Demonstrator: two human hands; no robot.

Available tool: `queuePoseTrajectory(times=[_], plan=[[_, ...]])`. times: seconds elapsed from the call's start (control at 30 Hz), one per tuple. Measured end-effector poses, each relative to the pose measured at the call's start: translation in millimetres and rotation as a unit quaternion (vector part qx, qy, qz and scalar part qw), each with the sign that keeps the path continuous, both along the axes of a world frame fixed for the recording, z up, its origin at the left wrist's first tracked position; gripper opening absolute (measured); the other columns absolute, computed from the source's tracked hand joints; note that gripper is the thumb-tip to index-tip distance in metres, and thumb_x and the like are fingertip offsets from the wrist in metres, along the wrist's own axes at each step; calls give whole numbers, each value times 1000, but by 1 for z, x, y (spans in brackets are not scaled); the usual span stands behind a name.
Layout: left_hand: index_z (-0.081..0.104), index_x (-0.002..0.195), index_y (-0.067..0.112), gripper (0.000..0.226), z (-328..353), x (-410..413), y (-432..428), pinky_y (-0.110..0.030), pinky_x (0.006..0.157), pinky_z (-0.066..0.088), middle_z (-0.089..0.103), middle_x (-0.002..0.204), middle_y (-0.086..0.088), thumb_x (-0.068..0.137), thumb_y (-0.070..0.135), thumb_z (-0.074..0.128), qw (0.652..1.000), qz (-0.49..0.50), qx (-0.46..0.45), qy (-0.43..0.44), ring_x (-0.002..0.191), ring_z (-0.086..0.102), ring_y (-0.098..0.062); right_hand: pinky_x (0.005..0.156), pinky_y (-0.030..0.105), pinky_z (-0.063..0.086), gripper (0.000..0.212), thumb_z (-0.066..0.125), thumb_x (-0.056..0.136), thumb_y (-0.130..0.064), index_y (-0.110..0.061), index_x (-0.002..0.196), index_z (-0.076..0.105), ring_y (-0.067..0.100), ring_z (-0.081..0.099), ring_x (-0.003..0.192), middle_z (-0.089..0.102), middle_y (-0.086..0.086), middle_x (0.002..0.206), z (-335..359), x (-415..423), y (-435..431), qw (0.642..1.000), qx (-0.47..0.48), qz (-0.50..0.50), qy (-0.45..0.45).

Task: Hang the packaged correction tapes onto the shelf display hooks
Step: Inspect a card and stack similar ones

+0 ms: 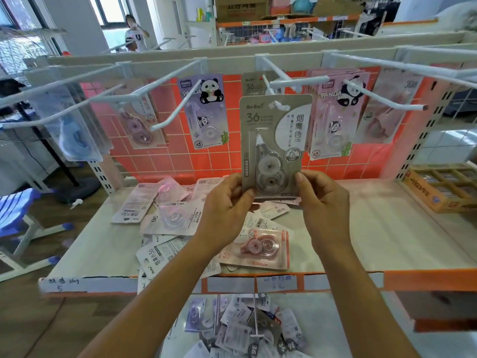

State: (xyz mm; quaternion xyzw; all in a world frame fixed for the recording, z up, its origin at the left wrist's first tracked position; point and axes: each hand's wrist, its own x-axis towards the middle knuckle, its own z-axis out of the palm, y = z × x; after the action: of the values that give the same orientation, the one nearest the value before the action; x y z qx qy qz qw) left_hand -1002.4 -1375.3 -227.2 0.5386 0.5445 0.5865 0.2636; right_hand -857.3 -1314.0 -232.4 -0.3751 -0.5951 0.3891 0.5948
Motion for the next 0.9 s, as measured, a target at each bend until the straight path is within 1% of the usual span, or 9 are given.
queuePoseTrajectory(times=[0.17,0.27,0.37,0.5,0.6,0.7,0.77,0.83,0.9], plan=[[61,102,15,20,-2,-2,11,-26,71,58,73,94,-7,95,0,51,1000,14,-5,-21,86,71,-17,76,49,55,14,59,91,-28,-31,82,69,20,65,76,69,-6,75,-11,-3,11,999,-26,8,-27],[62,104,13,16,-3,-2,19,-28,73,59,74,94,-5,95,4,53,999,26,-15,-29,86,71,-16,72,53,55,19,59,93,-28,-31,76,67,14,65,65,67,-5,69,-13,-6,20,998,-49,-2,-45],[63,105,15,16,-3,-4,31,-30,77,59,74,96,-2,95,5,54,998,41,-25,-35,89,71,-14,70,52,55,24,58,94,-27,-32,71,64,5,63,57,66,-5,62,-12,-11,27,997,-62,-9,-51],[61,104,19,14,-1,-8,50,-28,75,58,72,95,-1,96,9,53,997,65,-36,-33,84,72,-11,69,46,55,25,56,94,-27,-29,70,63,6,60,54,63,-7,59,-7,-20,42,996,-63,-17,-58],[61,102,17,9,-1,-14,65,-38,79,59,72,93,-4,96,15,54,994,92,-58,-7,82,72,-15,67,45,54,26,56,95,-29,-26,70,63,9,59,53,62,-8,58,-5,-28,59,995,-73,-19,-69],[62,88,24,10,-2,-21,80,-50,79,57,73,85,-5,92,28,54,990,114,-79,30,80,71,-23,65,43,52,34,55,95,-31,-22,63,60,13,54,52,56,-7,53,-4,-36,77,993,-76,-31,-87],[65,87,21,14,-1,-24,90,-50,78,57,73,81,-4,93,28,54,987,122,-91,45,78,71,-24,65,42,50,37,53,95,-33,-16,63,60,15,52,53,55,-4,53,-2,-41,87,991,-80,-40,-100],[65,86,18,17,2,-27,101,-47,80,57,72,80,-3,96,25,53,983,136,-101,64,78,71,-21,67,42,50,41,52,95,-35,-12,62,59,22,58,57,58,3,56,-1,-47,96,989,-86,-47,-111],[61,75,24,23,5,-30,111,-45,81,56,73,80,-5,96,25,52,979,150,-109,88,78,71,-22,72,43,52,44,51,95,-39,-11,62,58,29,65,67,64,9,64,2,-51,104,986,-90,-57,-128]])
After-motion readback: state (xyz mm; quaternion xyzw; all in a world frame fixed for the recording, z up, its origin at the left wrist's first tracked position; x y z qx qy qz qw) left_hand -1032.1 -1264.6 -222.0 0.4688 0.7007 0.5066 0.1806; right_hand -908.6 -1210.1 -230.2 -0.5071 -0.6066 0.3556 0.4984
